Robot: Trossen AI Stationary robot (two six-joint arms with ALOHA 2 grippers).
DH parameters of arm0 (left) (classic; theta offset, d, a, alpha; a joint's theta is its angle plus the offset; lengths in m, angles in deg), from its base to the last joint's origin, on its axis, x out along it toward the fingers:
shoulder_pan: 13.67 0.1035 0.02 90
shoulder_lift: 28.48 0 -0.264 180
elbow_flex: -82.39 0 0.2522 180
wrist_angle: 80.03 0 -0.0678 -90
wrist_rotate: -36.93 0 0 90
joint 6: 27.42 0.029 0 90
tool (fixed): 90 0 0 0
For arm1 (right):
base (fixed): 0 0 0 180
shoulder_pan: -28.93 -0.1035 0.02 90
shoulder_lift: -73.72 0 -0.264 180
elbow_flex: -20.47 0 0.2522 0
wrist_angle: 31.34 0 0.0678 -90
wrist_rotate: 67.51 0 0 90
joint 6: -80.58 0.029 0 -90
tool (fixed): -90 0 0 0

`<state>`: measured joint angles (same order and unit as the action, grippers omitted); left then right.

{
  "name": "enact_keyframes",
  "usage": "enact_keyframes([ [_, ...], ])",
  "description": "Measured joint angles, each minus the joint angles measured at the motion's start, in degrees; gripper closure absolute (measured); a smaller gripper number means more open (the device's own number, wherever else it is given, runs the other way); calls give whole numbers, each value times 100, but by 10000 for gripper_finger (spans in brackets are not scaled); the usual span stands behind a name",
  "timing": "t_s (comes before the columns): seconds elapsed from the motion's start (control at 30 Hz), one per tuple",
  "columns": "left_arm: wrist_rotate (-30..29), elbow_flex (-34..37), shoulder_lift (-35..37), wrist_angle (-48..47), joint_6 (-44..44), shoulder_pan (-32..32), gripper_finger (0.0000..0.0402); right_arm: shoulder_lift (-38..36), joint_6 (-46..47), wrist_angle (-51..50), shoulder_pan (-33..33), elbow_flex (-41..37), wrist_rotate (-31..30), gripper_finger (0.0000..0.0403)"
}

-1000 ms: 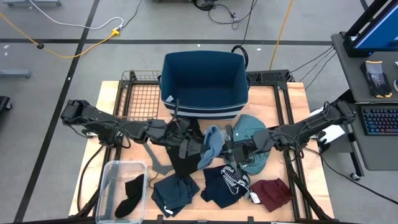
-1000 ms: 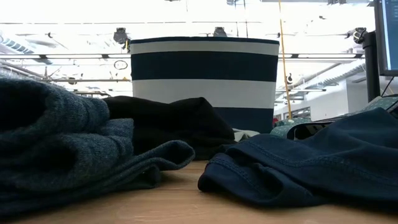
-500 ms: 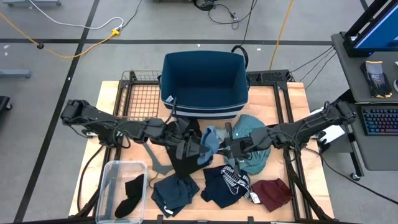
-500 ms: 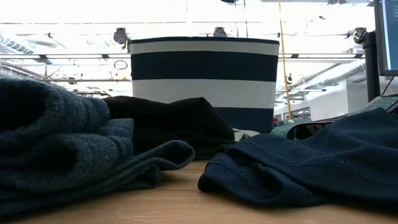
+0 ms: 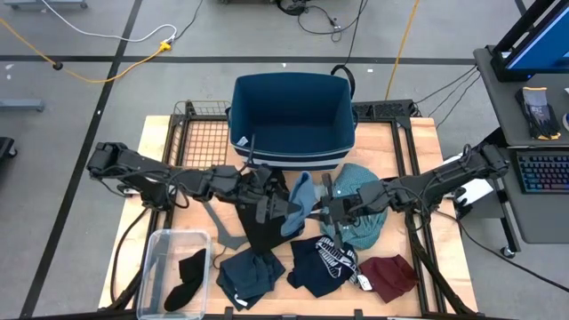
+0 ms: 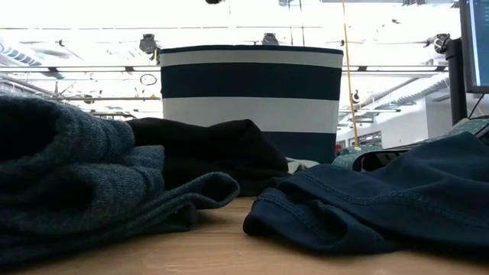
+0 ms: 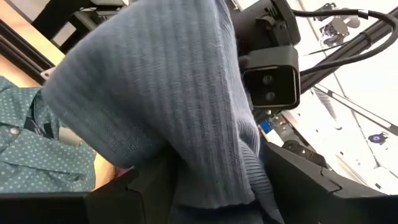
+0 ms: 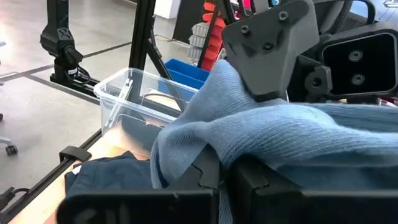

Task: Pick & Place Cloths
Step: Put the blue sock into the transparent container

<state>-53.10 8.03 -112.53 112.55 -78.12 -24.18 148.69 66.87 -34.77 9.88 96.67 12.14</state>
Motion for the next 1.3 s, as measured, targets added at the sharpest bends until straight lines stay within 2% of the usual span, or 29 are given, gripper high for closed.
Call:
enact_keyframes([
  [0.23,74,0,0,-4,0,22,168,324,376,220,148,4,4,403],
  [0.33,201,0,0,-105,-2,24,188,482,533,283,205,8,15,403],
  [0.43,201,0,0,-290,-2,26,236,563,575,359,214,7,56,403],
  [0.63,212,0,5,-355,167,26,375,574,797,530,216,7,109,400],
  [0.67,212,0,7,-362,191,26,385,574,893,525,216,7,95,398],
  [0.87,463,0,9,-412,214,46,394,574,2025,498,210,7,80,372],
  [1.1,1208,-4,275,-878,152,1,396,463,2921,93,174,2,362,328],
  [1.3,1073,-7,782,-1717,192,-129,398,310,3176,-320,11,-4,434,282],
])
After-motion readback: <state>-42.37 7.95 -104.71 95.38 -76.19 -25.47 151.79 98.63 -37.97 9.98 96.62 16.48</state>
